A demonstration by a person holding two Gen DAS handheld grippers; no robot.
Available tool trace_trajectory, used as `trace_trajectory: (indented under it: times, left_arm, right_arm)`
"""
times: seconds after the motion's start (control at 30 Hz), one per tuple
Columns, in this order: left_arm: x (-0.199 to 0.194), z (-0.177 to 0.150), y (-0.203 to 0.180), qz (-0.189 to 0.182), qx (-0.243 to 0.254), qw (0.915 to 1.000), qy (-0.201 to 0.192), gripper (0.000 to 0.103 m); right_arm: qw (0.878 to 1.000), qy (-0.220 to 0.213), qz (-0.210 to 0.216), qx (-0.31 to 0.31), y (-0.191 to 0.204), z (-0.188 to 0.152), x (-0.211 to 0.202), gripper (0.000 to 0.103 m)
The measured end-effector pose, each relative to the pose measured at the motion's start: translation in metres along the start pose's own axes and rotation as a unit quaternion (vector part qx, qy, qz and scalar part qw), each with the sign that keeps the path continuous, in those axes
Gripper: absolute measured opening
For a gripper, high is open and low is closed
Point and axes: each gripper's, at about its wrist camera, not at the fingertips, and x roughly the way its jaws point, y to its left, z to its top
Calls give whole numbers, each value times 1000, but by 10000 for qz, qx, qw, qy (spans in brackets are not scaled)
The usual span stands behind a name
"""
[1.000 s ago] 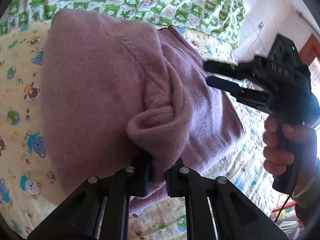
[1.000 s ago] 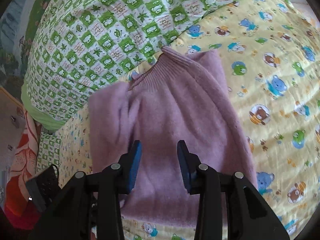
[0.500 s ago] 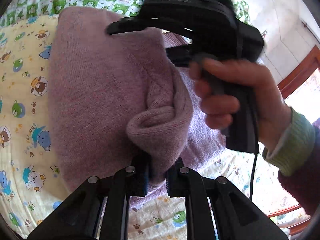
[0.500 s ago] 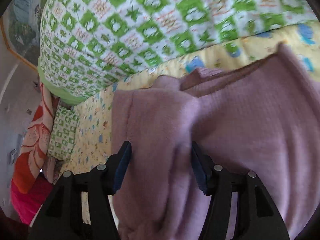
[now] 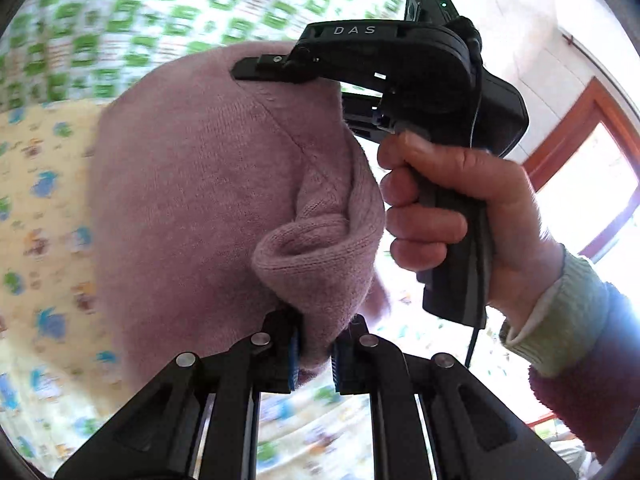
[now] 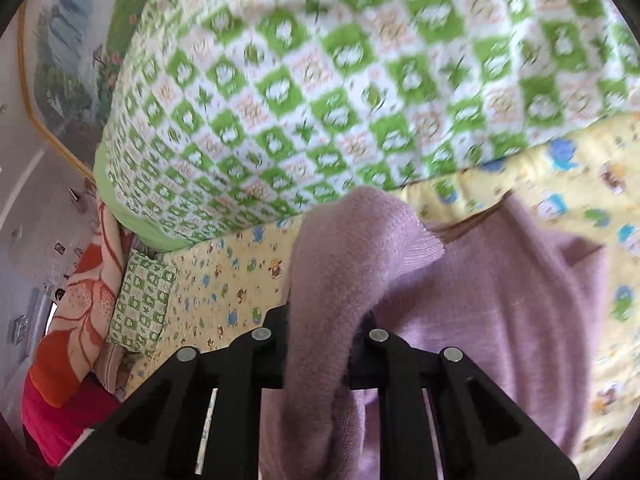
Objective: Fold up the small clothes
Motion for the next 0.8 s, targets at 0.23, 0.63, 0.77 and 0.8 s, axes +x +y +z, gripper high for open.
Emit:
trace_trajectory:
  times: [0.23, 0.63, 0.77, 0.8]
  left_arm:
    - [82, -13, -34, 403, 181, 9968, 671, 11]
    - [100, -20, -57, 676, 98, 9947, 766, 12]
    - [110, -29, -63, 707, 123, 9932, 922, 16]
    - [109, -27, -59, 709, 114, 9931, 933, 20]
  right_arm:
    - [9993, 174, -288, 178, -80, -3, -31, 17]
    - [9981, 552, -237, -124, -104, 5, -4, 17]
    - [9979, 608, -232, 56, -122, -8, -4, 21]
    - [9978, 605, -234, 159, -125, -10, -7, 24]
